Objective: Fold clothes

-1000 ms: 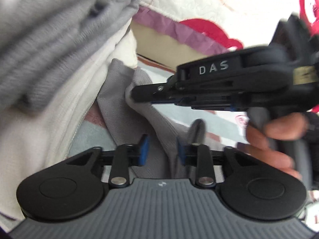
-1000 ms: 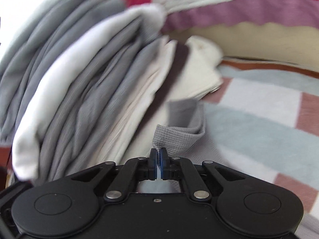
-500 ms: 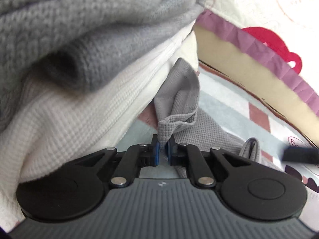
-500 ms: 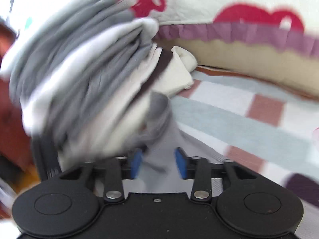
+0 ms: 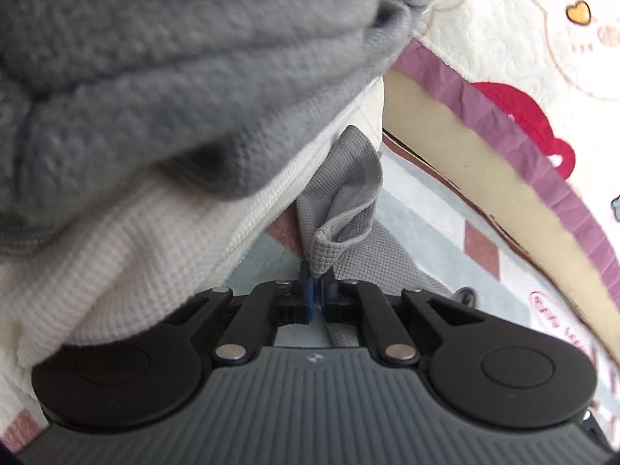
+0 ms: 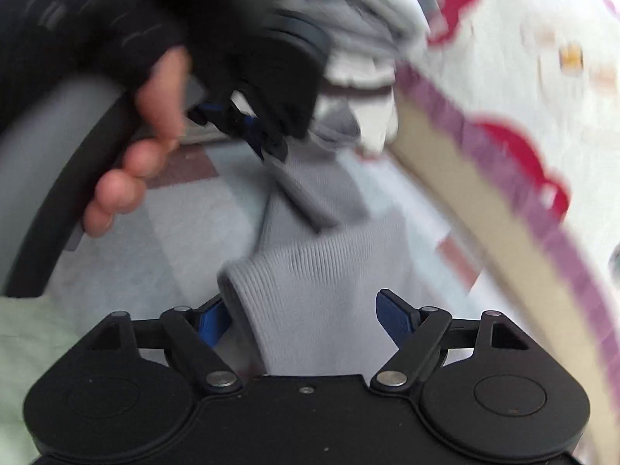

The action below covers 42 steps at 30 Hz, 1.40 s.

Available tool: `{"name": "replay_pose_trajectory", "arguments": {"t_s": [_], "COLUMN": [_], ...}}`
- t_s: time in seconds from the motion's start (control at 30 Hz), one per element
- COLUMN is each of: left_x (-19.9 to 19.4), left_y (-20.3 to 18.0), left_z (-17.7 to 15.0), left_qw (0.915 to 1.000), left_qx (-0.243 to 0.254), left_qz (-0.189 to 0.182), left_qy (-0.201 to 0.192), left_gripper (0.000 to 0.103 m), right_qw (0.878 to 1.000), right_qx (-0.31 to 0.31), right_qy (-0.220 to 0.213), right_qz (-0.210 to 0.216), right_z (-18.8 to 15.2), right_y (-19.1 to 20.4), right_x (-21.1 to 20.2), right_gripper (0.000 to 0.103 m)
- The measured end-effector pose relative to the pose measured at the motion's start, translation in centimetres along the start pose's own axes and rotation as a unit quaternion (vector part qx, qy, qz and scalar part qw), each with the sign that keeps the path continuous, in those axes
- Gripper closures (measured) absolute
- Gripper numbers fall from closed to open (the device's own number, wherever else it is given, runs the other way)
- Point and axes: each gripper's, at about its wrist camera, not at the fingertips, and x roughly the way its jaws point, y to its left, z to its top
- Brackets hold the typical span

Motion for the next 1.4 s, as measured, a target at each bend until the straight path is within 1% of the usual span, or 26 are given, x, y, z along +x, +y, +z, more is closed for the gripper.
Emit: {"name": "replay_pose_trajectory", "arguments": {"t_s": [0.03, 0.1, 0.13, 0.17, 0.3, 0.33, 0.43, 0.47, 0.5, 0.53, 0.6, 0.67, 0.73, 0.8, 0.87, 0.9, 0.93, 0.97, 1.0, 1.07, 1.13, 1.2, 1.27, 1.3, 1.33, 1.4], "left_x": [0.1, 0.2, 0.3, 0.3, 0.4, 0.4, 0.5, 0.4, 0.6, 0.9, 1.3, 1.3, 1.0, 0.3, 0.1, 0.2, -0.2, -0.7, -1.4, -3.5, -5.5, -6.0, -6.8, -6.9, -7.0, -7.1], "left_y": [0.0, 0.1, 0.1, 0.1, 0.1, 0.1, 0.2, 0.2, 0.1, 0.1, 0.0, -0.2, -0.5, -0.5, -1.0, -1.7, -2.4, -3.4, -4.3, -5.7, -7.1, -8.4, -8.7, -9.0, -9.4, -10.4], "left_z": [0.0, 0.1, 0.1, 0.1, 0.1, 0.1, 0.1, 0.0, 0.0, 0.0, -0.2, -0.2, -0.2, -0.3, -0.9, -1.2, -1.4, -1.5, -1.4, -1.4, -1.4, -1.4, -1.8, -2.1, -2.3, -2.6], "left_qw": [1.0, 1.0, 1.0, 0.9999, 0.9998, 0.9998, 0.9997, 0.9996, 0.9993, 0.9987, 0.9967, 0.9945, 0.9912, 0.9829, 0.9682, 0.9608, 0.9563, 0.9551, 0.9561, 0.9608, 0.9614, 0.9515, 0.9367, 0.9334, 0.9303, 0.9352], "left_qx": [-0.001, -0.003, -0.004, -0.005, -0.012, -0.013, -0.015, -0.012, -0.01, -0.01, -0.009, -0.012, -0.017, -0.045, -0.071, -0.072, -0.063, -0.042, -0.013, 0.041, 0.093, 0.106, 0.107, 0.112, 0.116, 0.148], "left_qz": [0.0, -0.001, -0.001, -0.002, -0.003, -0.003, -0.004, -0.006, -0.008, -0.018, -0.038, -0.055, -0.077, -0.119, -0.168, -0.191, -0.208, -0.217, -0.22, -0.225, -0.229, -0.271, -0.316, -0.325, -0.334, -0.314], "left_qy": [0.002, 0.007, 0.009, 0.011, 0.015, 0.017, 0.021, 0.026, 0.034, 0.047, 0.072, 0.088, 0.106, 0.133, 0.172, 0.187, 0.196, 0.198, 0.193, 0.157, 0.121, 0.101, 0.107, 0.103, 0.098, 0.069], "left_gripper": [0.1, 0.1, 0.1, 0.1, 0.1, 0.1, 0.1, 0.1, 0.099, 0.099, 0.098, 0.098, 0.097, 0.095, 0.092, 0.092, 0.091, 0.088, 0.084, 0.083, 0.08, 0.078, 0.075, 0.074, 0.071, 0.071], "right_qw": [1.0, 1.0, 0.999, 0.999, 0.999, 0.999, 0.999, 0.999, 0.999, 0.998, 0.993, 0.99, 0.988, 0.986, 0.982, 0.98, 0.977, 0.973, 0.969, 0.95, 0.923, 0.891, 0.862, 0.845, 0.829, 0.797], "right_qx": [-0.003, 0.023, 0.033, 0.039, -0.021, -0.019, 0.017, 0.026, 0.038, 0.059, 0.115, 0.141, 0.148, 0.153, 0.167, 0.178, 0.192, 0.206, 0.226, 0.296, 0.369, 0.441, 0.496, 0.525, 0.552, 0.599], "right_qy": [-0.003, -0.002, 0.001, 0.007, 0.041, 0.046, 0.032, 0.027, 0.028, 0.029, 0.023, -0.002, -0.027, -0.049, -0.065, -0.072, -0.077, -0.081, -0.086, -0.101, -0.11, -0.105, -0.101, -0.098, -0.092, -0.073], "right_qz": [-0.008, -0.009, -0.009, -0.007, -0.01, -0.008, -0.013, -0.015, -0.013, -0.007, 0.007, -0.003, -0.024, -0.045, -0.057, -0.059, -0.059, -0.06, -0.055, -0.029, -0.004, 0.01, 0.017, 0.019, 0.018, 0.014], "right_z": [0.2, 0.4, 0.6, 0.8, 1.4, 1.4, 1.0, 0.9, 0.8, 0.8, 0.7, 0.4, 0.3, 0.0, -0.5, -0.9, -1.2, -1.6, -2.2, -3.9, -6.1, -8.9, -11.9, -13.6, -15.2, -18.3], "right_y": [0.2, -0.2, -0.4, -0.6, 0.7, 0.7, 0.0, -0.2, -0.5, -1.2, -2.8, -4.2, -5.5, -6.9, -8.5, -9.4, -10.2, -11.1, -12.0, -14.4, -16.7, -18.9, -20.4, -21.1, -21.6, -22.6], "right_x": [0.2, 0.7, 0.9, 1.0, 0.5, 0.5, 1.5, 2.0, 2.4, 2.6, 2.2, 0.8, -1.0, -2.8, -4.1, -4.8, -5.4, -6.1, -6.7, -7.8, -8.5, -8.5, -7.9, -7.5, -7.1, -6.5], "right_gripper": [0.022, 0.037, 0.039, 0.04, 0.041, 0.042, 0.044, 0.051, 0.077, 0.084, 0.086, 0.086, 0.087, 0.087, 0.087, 0.087, 0.087, 0.087, 0.087, 0.087, 0.087, 0.086, 0.086, 0.086, 0.086, 0.085]}}
